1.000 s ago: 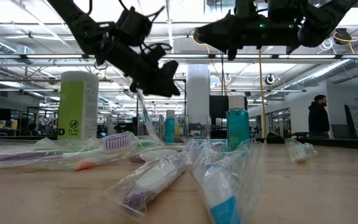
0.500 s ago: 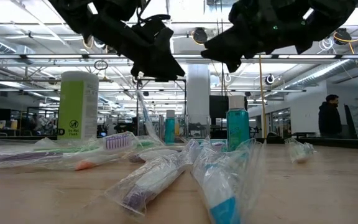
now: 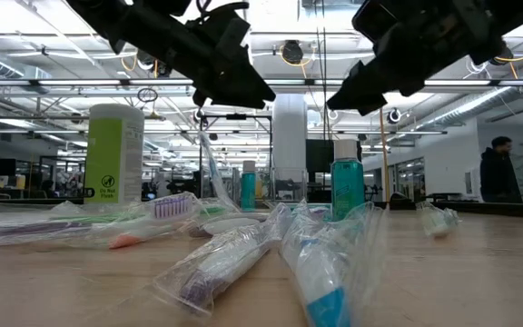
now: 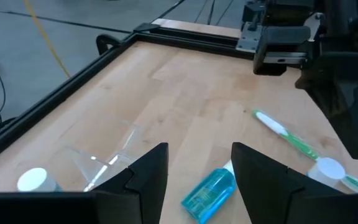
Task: Pick & Place toothbrushing station
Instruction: Put the bottom blue mouthwash into the transparent organizer
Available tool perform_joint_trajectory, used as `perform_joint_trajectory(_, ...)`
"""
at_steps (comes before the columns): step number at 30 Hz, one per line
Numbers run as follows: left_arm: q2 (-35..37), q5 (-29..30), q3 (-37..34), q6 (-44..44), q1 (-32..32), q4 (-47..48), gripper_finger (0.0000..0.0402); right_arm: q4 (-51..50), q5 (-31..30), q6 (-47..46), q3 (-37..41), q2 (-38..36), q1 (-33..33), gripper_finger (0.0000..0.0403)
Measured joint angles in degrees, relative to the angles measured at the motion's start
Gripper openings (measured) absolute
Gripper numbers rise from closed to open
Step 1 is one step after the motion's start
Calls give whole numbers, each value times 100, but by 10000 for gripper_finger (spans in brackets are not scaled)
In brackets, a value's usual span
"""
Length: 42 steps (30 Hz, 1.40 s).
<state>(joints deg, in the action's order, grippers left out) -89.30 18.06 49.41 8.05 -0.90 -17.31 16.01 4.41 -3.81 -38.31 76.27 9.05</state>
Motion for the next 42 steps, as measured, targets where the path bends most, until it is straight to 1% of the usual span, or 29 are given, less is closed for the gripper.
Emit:
perform_joint_trajectory(5, 0, 0, 0, -2, -40, -13, 184, 6, -877, 15, 209, 0, 328, 141)
perform_joint_trajectory(8, 0, 2, 0, -2, -37, -30, 184, 360, -1064, 2, 446, 0, 404, 141)
perform_joint_trajectory(12, 0, 2, 0, -4, -37, -31, 184, 1221, -1041, 1, 846, 0, 421, 141)
perform_joint_trajectory(14, 0, 2, 0, -5, -37, -32, 184, 1487, -1043, -1, 986, 0, 421, 141)
perform_joint_trajectory(19, 0, 2, -1, -8, -37, -34, 184, 1551, -1049, -1, 1133, 0, 421, 141)
perform_joint_trajectory(29, 0, 4, -2, -18, -35, -46, 184, 1634, -1037, 10, 1159, 1, 418, 145)
perform_joint_trajectory(42, 0, 6, -2, -19, -33, -52, 184, 1881, -1038, 19, 1160, 240, 416, 215)
